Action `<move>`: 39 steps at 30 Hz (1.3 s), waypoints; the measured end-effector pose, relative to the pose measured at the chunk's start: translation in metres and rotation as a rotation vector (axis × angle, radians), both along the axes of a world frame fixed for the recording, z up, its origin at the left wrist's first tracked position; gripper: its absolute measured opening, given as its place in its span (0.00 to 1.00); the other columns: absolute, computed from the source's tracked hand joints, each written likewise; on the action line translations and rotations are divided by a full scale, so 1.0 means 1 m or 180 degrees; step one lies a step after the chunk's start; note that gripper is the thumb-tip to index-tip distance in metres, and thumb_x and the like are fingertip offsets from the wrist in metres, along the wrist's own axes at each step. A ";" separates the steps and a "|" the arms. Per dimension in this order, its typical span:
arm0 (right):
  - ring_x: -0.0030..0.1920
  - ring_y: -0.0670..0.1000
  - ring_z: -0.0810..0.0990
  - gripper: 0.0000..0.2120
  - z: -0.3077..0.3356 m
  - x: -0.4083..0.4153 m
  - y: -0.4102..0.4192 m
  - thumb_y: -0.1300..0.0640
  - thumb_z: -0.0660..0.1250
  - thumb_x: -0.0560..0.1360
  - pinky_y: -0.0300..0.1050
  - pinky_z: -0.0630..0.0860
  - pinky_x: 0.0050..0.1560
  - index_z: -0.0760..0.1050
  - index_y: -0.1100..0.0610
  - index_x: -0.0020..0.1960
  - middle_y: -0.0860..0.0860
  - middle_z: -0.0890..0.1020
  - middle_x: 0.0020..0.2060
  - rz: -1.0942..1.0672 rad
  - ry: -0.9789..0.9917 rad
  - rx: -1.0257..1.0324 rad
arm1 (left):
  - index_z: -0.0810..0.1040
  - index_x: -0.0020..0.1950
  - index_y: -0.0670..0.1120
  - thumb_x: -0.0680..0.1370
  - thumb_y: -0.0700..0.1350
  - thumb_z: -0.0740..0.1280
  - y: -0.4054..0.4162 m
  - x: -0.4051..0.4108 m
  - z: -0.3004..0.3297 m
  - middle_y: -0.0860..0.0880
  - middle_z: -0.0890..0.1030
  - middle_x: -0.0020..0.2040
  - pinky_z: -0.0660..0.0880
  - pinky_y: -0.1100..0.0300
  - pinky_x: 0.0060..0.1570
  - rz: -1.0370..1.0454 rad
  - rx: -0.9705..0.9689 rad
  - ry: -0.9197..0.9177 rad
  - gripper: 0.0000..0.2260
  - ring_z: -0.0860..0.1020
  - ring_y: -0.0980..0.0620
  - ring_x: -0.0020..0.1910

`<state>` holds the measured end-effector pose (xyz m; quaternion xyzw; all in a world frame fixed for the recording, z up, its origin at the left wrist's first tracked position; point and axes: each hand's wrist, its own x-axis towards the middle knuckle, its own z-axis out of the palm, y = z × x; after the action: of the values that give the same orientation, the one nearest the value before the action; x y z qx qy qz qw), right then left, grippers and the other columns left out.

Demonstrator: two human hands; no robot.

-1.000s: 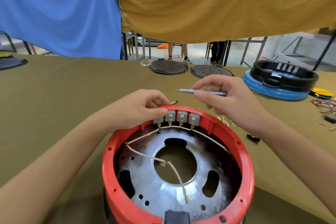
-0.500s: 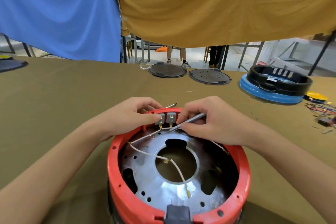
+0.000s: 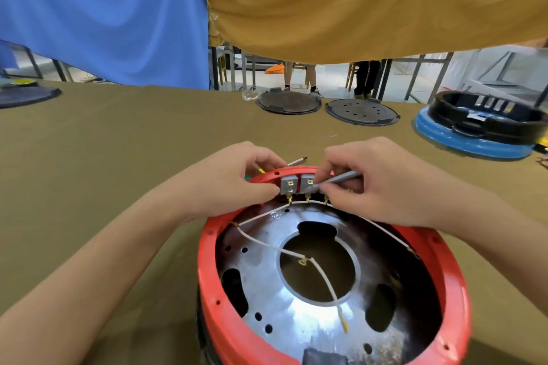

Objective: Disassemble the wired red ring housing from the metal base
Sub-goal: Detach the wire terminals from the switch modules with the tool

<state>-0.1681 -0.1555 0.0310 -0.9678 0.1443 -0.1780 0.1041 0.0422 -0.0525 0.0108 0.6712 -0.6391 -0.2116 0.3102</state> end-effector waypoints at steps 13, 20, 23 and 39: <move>0.33 0.47 0.79 0.03 -0.003 0.007 -0.012 0.53 0.71 0.76 0.36 0.71 0.33 0.84 0.48 0.47 0.46 0.82 0.32 0.0148 -0.0050 0.0251 | 0.84 0.40 0.57 0.71 0.55 0.73 0.010 -0.016 0.000 0.61 0.77 0.53 0.73 0.56 0.54 0.0109 -0.0210 -0.1585 0.04 0.76 0.61 0.49; 0.28 0.46 0.77 0.04 0.008 0.013 -0.021 0.55 0.74 0.73 0.37 0.71 0.28 0.85 0.47 0.43 0.47 0.82 0.30 0.0288 -0.0067 0.0659 | 0.86 0.43 0.57 0.72 0.51 0.75 0.005 -0.006 0.004 0.61 0.76 0.55 0.70 0.62 0.57 -0.0493 -0.0129 -0.1218 0.02 0.76 0.61 0.52; 0.28 0.46 0.77 0.04 0.013 0.007 -0.016 0.54 0.72 0.73 0.33 0.70 0.29 0.84 0.46 0.43 0.46 0.80 0.27 0.0300 0.0038 0.0389 | 0.86 0.44 0.56 0.72 0.52 0.75 0.003 -0.003 0.003 0.60 0.76 0.57 0.69 0.63 0.59 -0.0614 -0.0100 -0.1135 0.03 0.76 0.62 0.54; 0.41 0.43 0.78 0.11 0.010 0.015 -0.007 0.40 0.66 0.75 0.42 0.75 0.41 0.80 0.46 0.44 0.43 0.81 0.38 0.0131 0.0181 0.0734 | 0.86 0.37 0.55 0.69 0.51 0.77 -0.008 -0.023 0.009 0.58 0.77 0.49 0.70 0.62 0.52 -0.0238 -0.0116 -0.1281 0.02 0.75 0.62 0.47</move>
<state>-0.1529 -0.1626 0.0409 -0.9568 0.1468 -0.1306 0.2143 0.0196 -0.0608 0.0201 0.6701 -0.7164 -0.0730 0.1802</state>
